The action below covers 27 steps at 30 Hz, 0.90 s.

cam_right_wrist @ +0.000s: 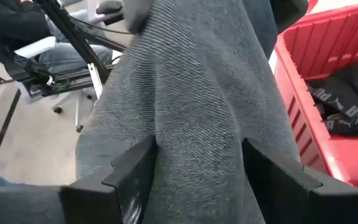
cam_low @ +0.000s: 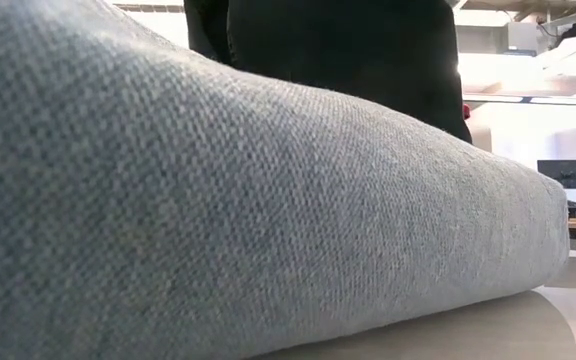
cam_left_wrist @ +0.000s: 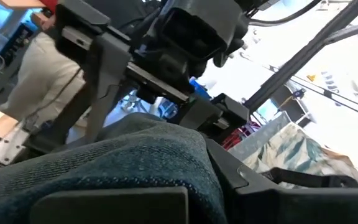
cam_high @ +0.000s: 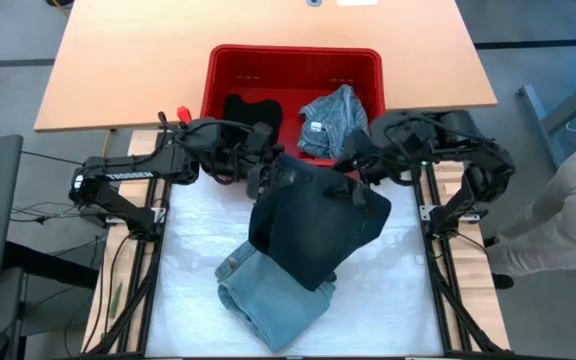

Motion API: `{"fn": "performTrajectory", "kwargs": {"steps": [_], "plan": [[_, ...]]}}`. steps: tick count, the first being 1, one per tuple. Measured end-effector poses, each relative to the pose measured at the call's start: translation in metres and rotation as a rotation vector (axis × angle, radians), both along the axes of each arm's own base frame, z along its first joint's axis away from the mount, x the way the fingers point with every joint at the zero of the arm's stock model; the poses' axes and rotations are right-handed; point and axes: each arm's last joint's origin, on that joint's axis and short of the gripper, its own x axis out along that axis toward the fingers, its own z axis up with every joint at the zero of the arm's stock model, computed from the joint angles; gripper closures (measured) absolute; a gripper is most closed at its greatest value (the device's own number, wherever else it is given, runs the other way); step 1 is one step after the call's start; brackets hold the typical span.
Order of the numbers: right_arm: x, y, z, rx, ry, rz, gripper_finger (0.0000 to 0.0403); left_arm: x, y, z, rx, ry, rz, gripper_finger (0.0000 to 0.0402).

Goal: Fold Laundry from Bin
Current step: Fold the dark blue pants

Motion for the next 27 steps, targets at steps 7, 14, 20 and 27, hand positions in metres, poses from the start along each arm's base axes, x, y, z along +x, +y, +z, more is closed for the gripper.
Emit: {"fn": "performTrajectory", "kwargs": {"steps": [7,14,20,27], "plan": [[0.001,0.000,-0.003,0.002,0.021,0.000,0.0293,0.001,0.004,-0.008,-0.055,0.096,-0.018,0.0368],[-0.006,0.006,0.001,0.059,0.016,0.035,0.0356,-0.013,0.013,-0.001,-0.005,0.099,-0.145,0.0269],[-0.023,0.015,0.009,0.085,-0.014,0.069,0.0356,-0.047,0.027,0.016,-0.055,0.110,-0.284,0.0232],[-0.031,0.014,0.011,0.110,-0.006,0.054,0.0356,-0.093,0.015,0.051,0.250,-0.160,-0.009,0.0233]]}}
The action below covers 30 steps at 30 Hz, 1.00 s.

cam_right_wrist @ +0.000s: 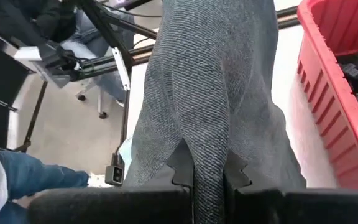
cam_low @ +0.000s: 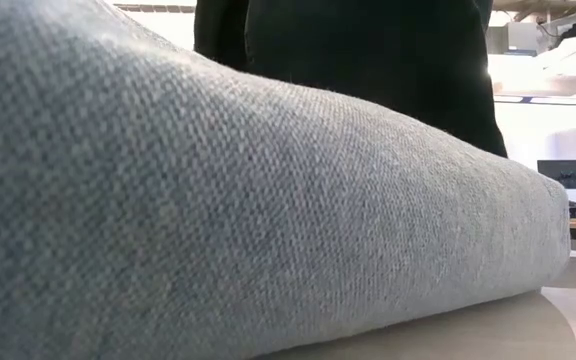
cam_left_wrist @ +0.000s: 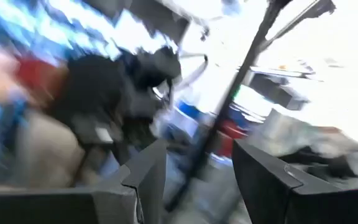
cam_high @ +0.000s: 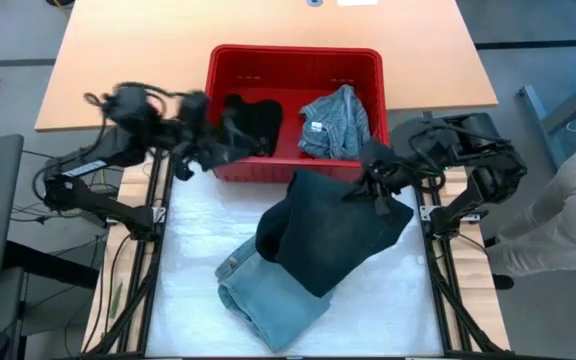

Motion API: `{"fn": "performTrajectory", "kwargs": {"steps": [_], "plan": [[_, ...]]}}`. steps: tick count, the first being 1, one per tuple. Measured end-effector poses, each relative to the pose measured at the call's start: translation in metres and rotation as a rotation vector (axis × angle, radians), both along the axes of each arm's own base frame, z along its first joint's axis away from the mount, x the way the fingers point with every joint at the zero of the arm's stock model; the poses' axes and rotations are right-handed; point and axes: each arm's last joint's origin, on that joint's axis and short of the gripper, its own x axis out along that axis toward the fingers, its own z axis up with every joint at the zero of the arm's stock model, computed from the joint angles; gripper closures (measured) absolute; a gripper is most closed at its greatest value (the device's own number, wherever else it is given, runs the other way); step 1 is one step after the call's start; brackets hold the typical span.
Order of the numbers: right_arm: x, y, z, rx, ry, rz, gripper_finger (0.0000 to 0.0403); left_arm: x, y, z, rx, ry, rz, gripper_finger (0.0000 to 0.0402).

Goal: Fold Laundry from Bin
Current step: Fold the dark blue pants

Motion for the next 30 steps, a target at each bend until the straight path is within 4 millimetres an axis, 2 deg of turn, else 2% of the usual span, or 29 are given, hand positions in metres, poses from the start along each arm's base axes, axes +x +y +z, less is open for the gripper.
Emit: {"fn": "performTrajectory", "kwargs": {"steps": [2,5,8,13,17,20,26,30], "plan": [[0.004,0.001,-0.002,0.000,0.008,0.000,0.0356,0.000,-0.008,0.004,0.094,-0.043,0.086,0.0233],[0.014,0.003,-0.007,0.008,0.025,0.017,0.0356,0.017,-0.022,0.004,0.214,-0.026,0.091,0.0233],[0.024,0.005,-0.012,0.005,0.049,0.019,0.0356,0.045,-0.035,-0.002,0.337,0.068,0.069,0.0232],[0.033,0.006,-0.018,0.001,0.075,0.018,0.0356,0.071,-0.049,0.004,0.515,0.218,0.025,0.0214],[0.039,0.007,-0.023,0.004,0.098,0.014,0.0356,0.097,-0.055,-0.001,0.644,0.341,0.036,0.0192],[0.045,0.008,-0.027,0.004,0.122,0.009,0.0356,0.113,-0.057,-0.006,0.663,0.343,0.032,0.0174],[0.052,0.011,-0.033,-0.002,0.148,0.007,0.0356,0.120,-0.046,-0.034,0.676,0.530,0.070,0.0147],[0.057,0.011,-0.036,-0.013,0.151,-0.006,0.0356,0.123,-0.044,-0.042,0.634,0.572,0.027,0.0144]]}}
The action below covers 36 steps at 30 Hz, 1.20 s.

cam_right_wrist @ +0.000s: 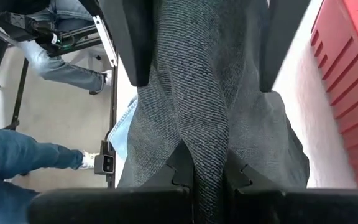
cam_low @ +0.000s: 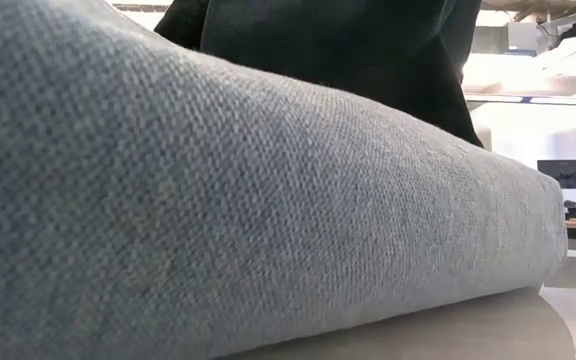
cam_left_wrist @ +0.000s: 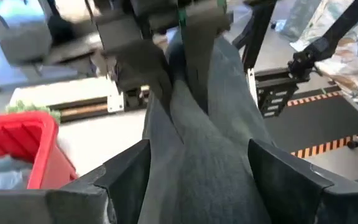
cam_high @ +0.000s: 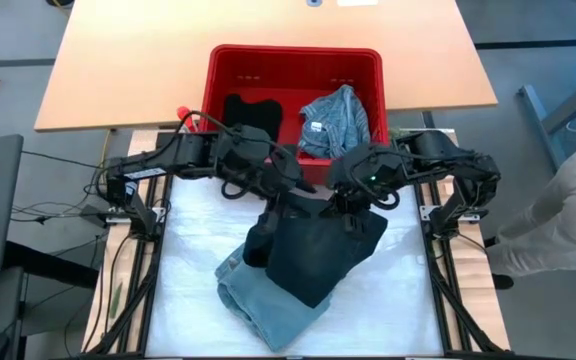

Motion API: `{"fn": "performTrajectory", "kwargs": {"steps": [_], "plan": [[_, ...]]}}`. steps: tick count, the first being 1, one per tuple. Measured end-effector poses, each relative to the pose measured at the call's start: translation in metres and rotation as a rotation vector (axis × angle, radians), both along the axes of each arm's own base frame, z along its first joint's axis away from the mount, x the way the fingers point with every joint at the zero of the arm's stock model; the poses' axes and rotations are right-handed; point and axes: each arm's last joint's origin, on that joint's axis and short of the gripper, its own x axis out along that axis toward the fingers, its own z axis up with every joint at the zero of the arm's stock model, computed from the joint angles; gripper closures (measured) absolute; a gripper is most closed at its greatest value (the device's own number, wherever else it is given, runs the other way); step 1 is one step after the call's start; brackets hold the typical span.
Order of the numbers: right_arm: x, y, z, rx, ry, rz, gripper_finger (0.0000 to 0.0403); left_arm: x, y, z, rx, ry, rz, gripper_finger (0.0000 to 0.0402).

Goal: Fold Laundry from Bin
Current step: Fold the dark blue pants

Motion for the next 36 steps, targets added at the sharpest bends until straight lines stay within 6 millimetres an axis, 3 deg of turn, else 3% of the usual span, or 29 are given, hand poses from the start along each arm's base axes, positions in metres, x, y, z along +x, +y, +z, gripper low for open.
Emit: {"fn": "performTrajectory", "kwargs": {"steps": [8,11,14,18,19,23,26,32,36], "plan": [[0.004,0.000,0.003,-0.002,-0.054,0.001,0.0356,-0.003,0.006,-0.011,-0.038,0.126,0.055,0.0146],[0.004,0.002,0.004,-0.001,-0.058,0.006,0.0353,-0.004,0.006,-0.012,-0.041,0.142,0.041,0.0168],[0.004,0.003,0.004,-0.012,-0.064,0.022,0.0333,-0.004,0.005,-0.013,-0.032,0.143,0.006,0.0231],[0.002,0.004,0.006,0.022,-0.076,0.054,0.0279,-0.003,0.005,-0.013,-0.020,0.133,0.000,0.0361],[0.002,0.003,0.007,0.029,-0.076,0.058,0.0264,-0.002,0.005,-0.012,-0.025,0.122,0.011,0.0378],[-0.004,-0.011,0.012,0.073,-0.085,0.111,0.0203,0.000,0.000,-0.009,-0.034,0.094,0.045,0.0381],[-0.022,-0.027,0.022,0.075,-0.120,0.109,0.0172,-0.002,-0.004,-0.008,-0.040,0.090,0.125,0.0382],[-0.067,-0.038,0.050,0.062,-0.260,0.070,0.0161,-0.012,-0.016,0.010,-0.006,0.011,0.318,0.0384],[-0.088,-0.039,0.058,-0.004,-0.310,0.009,0.0169,-0.023,-0.020,0.030,-0.023,-0.078,0.356,0.0385]]}}
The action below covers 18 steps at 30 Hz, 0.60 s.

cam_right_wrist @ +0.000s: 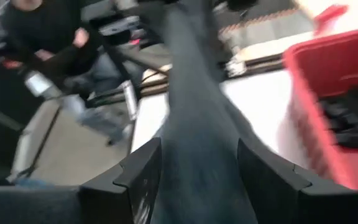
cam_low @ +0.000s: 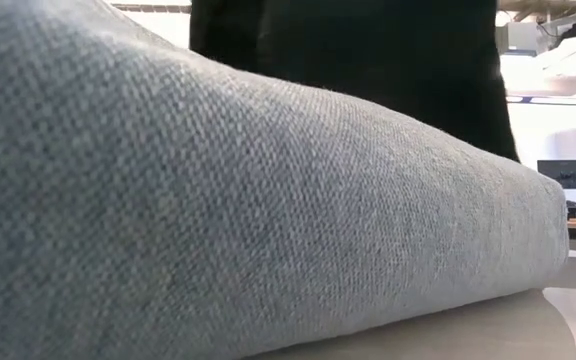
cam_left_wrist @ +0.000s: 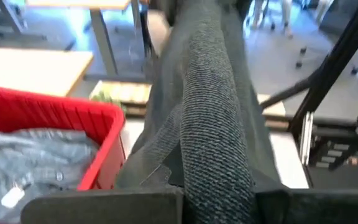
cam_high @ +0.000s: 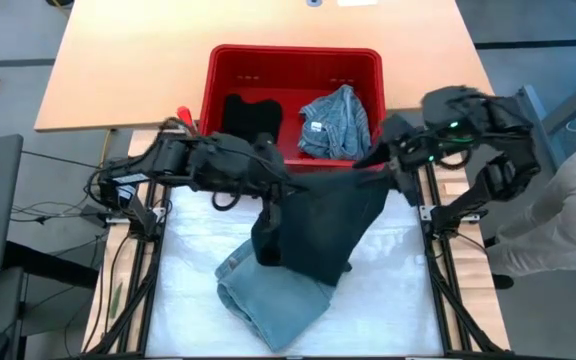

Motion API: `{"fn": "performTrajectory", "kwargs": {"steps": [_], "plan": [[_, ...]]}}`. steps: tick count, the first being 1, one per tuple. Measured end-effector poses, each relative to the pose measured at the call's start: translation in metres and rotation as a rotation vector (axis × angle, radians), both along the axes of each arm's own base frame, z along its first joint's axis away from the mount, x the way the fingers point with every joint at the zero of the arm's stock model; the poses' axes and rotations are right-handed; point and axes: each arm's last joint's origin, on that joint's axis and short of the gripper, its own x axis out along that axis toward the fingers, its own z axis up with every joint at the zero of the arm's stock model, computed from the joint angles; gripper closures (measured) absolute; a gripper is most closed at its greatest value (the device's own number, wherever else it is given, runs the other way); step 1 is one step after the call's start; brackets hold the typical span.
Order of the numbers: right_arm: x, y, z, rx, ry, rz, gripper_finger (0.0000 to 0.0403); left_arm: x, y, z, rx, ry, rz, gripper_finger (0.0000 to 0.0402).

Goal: Fold Laundry from Bin
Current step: Fold the dark blue pants

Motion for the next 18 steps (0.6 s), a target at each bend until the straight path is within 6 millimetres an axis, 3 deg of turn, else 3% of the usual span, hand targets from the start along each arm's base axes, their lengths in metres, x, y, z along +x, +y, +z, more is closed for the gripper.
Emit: {"fn": "performTrajectory", "kwargs": {"steps": [5,13,16,18], "plan": [[-0.004,0.003,0.001,-0.084,-0.008,-0.015,0.0178,-0.003,-0.001,0.003,0.018,-0.015,-0.014,0.0386],[0.017,0.017,-0.018,-0.087,0.142,0.039,0.0184,-0.004,-0.001,0.000,0.024,0.016,-0.036,0.0386],[0.028,0.024,-0.024,-0.096,0.167,0.057,0.0221,-0.005,-0.001,-0.001,0.026,0.035,-0.039,0.0386],[0.032,0.027,-0.025,-0.101,0.162,0.062,0.0275,-0.005,-0.001,-0.001,0.041,0.033,-0.046,0.0386]]}}
